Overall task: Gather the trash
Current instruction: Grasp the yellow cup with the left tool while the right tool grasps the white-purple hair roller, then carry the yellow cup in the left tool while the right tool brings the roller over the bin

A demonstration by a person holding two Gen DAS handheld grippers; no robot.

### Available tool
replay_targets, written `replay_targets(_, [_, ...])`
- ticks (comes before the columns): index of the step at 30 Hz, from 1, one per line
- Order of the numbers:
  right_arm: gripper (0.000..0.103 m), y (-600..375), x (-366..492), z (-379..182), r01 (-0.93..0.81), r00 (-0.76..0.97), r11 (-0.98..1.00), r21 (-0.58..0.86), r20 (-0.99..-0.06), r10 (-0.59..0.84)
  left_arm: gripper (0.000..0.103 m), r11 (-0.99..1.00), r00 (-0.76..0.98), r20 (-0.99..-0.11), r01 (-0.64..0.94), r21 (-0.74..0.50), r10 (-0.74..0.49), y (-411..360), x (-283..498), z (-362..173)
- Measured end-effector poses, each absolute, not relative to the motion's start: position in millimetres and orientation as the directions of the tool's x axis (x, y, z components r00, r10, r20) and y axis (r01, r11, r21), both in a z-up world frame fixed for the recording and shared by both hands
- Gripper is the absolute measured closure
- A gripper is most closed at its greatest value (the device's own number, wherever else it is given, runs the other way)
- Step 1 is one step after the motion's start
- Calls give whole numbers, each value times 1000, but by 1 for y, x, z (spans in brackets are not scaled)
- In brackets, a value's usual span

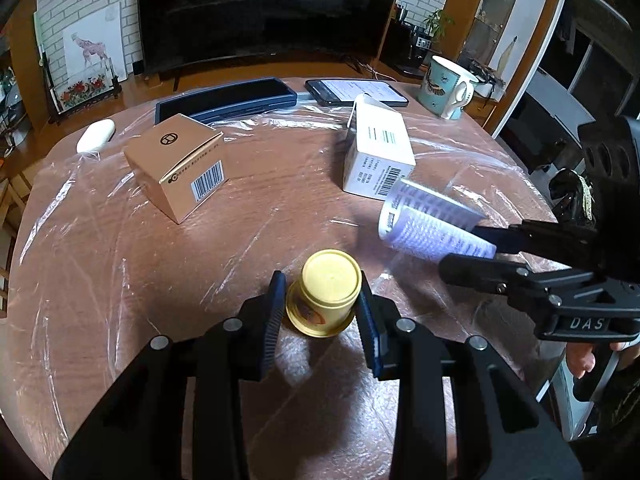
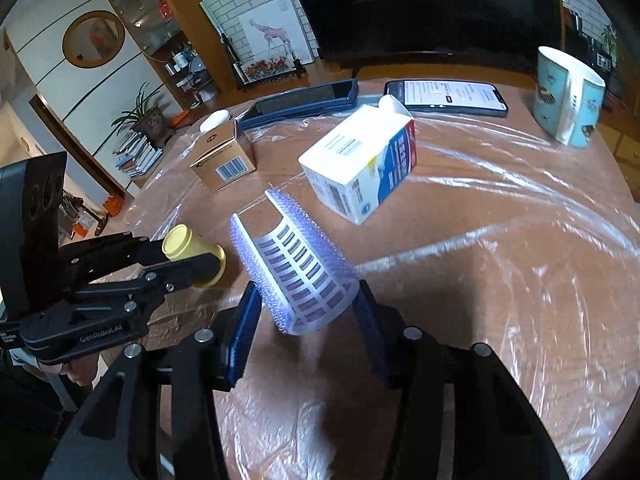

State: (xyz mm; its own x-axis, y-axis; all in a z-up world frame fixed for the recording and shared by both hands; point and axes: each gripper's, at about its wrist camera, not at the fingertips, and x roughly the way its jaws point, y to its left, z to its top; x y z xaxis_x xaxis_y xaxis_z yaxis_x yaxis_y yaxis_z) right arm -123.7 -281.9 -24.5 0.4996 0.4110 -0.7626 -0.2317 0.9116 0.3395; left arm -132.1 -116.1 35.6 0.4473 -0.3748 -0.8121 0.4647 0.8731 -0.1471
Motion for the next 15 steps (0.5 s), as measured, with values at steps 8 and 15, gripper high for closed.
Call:
replay_targets(8, [56, -287, -146, -22, -213, 508, 914, 346, -759, 406, 67, 890, 468, -815, 440, -120, -342, -120, -148, 40])
replay_targets(15, [56, -290, -165, -21, -201, 514, 920, 338, -763, 392, 67, 895, 489, -811, 438, -91, -321, -126, -169, 43])
